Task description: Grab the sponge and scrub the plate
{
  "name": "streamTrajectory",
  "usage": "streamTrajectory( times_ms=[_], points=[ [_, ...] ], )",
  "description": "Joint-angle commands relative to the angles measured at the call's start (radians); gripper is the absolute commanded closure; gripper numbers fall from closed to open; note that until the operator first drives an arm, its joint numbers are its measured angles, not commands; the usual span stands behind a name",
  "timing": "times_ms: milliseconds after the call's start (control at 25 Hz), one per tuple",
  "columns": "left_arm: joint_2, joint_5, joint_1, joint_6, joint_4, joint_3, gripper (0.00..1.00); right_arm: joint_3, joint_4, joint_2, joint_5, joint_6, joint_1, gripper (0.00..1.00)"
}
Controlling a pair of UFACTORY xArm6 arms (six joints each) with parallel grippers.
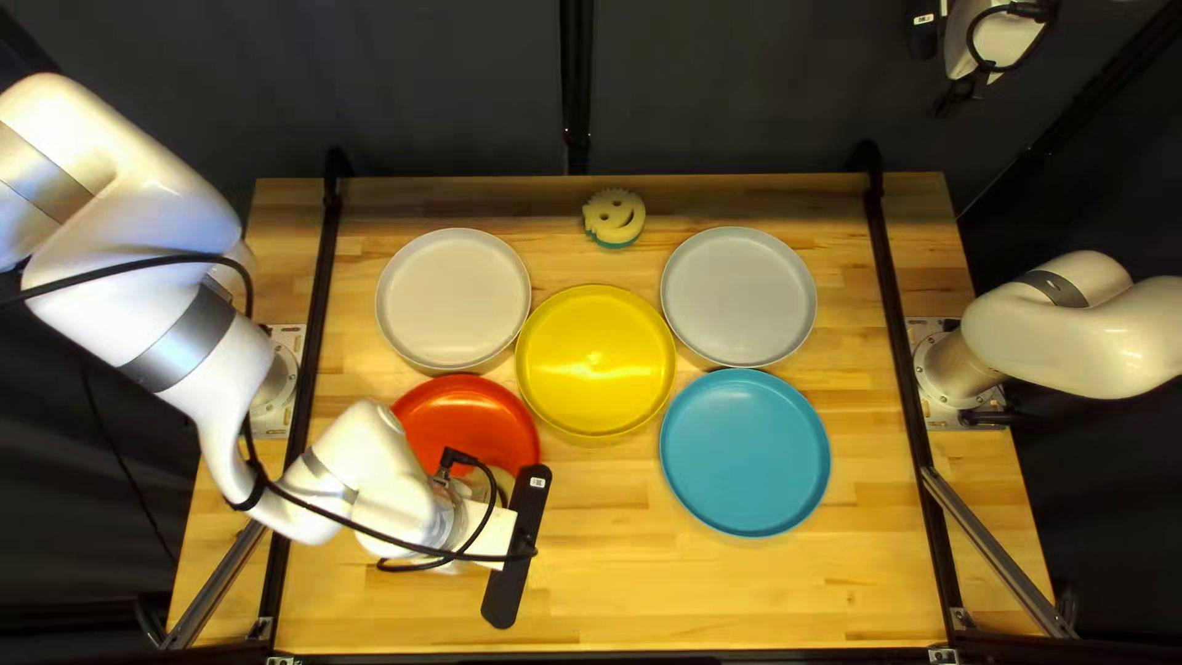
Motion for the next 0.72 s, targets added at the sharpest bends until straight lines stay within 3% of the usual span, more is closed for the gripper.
streamTrajectory(
  times_ms=[40,440,720],
  points=[
    [-0.022,-0.027,0.047,0.052,-0.012,0.033,1.00,0.000,0.000,0.000,0.000,0.000,0.000,0.00],
    [-0.037,-0.115,0.161,0.207,-0.065,0.102,1.00,0.000,0.000,0.000,0.000,0.000,0.000,0.00],
    [0.006,-0.173,0.150,0.236,-0.102,0.099,1.00,0.000,0.000,0.000,0.000,0.000,0.000,0.00]
  ],
)
